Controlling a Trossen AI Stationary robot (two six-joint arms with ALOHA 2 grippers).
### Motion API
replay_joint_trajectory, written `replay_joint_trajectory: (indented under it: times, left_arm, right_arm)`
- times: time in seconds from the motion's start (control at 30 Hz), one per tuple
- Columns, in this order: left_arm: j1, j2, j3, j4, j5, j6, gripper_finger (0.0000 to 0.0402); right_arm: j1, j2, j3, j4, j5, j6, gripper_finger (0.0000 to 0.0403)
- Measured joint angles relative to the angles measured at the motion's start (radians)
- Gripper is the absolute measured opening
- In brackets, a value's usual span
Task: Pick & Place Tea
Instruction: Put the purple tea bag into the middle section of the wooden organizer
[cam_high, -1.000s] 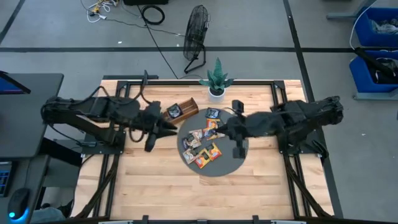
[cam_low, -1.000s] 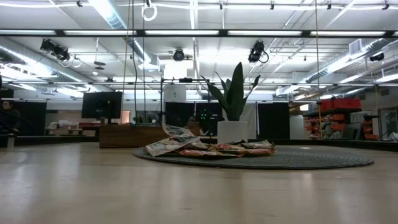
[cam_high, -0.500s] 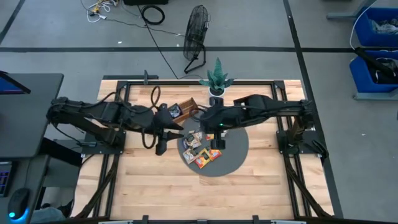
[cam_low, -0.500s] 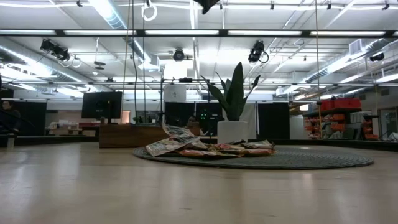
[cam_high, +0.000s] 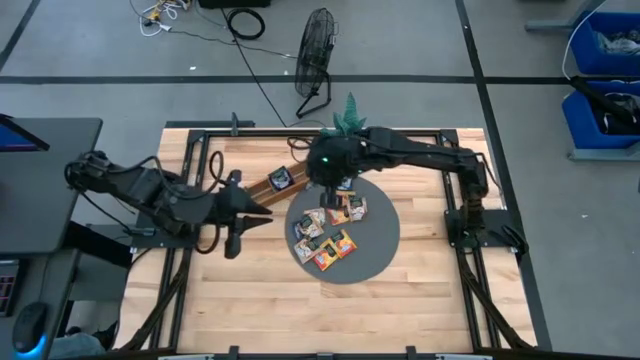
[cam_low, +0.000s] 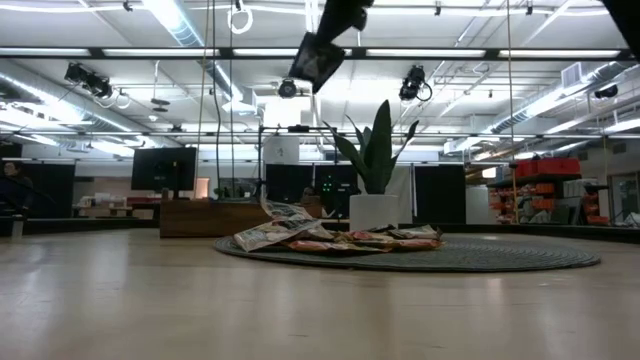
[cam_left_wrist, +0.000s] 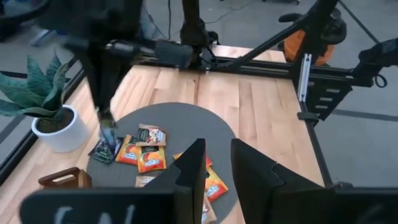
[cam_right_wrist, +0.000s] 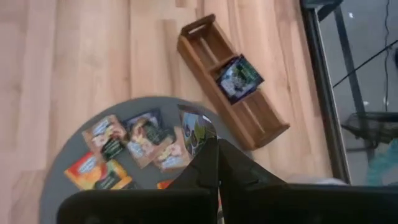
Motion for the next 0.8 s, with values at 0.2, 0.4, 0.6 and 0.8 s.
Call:
replay_joint_trajectory:
  times: [0.2, 0.4, 0.6, 0.8]
  left_arm:
    - [-0.009, -0.040, 0.000, -0.046, 0.001, 0.001, 0.0060]
    - [-0.008, -0.083, 0.000, -0.119, 0.001, 0.001, 0.0056]
    - [-0.007, -0.129, 0.000, -0.186, 0.000, 0.002, 0.0055]
    - [-0.007, -0.152, 0.000, -0.216, -0.003, 0.007, 0.0055]
  right_arm:
    - [-0.035, 0.097, 0.001, 0.091, -0.080, -0.027, 0.0000]
    - [-0.082, 0.234, 0.147, 0.111, -0.114, -0.054, 0.0000]
    - [-0.138, 0.277, 0.136, 0.177, -0.167, -0.079, 0.0000]
    - [-0.186, 0.321, 0.133, 0.190, -0.162, -0.046, 0.0000]
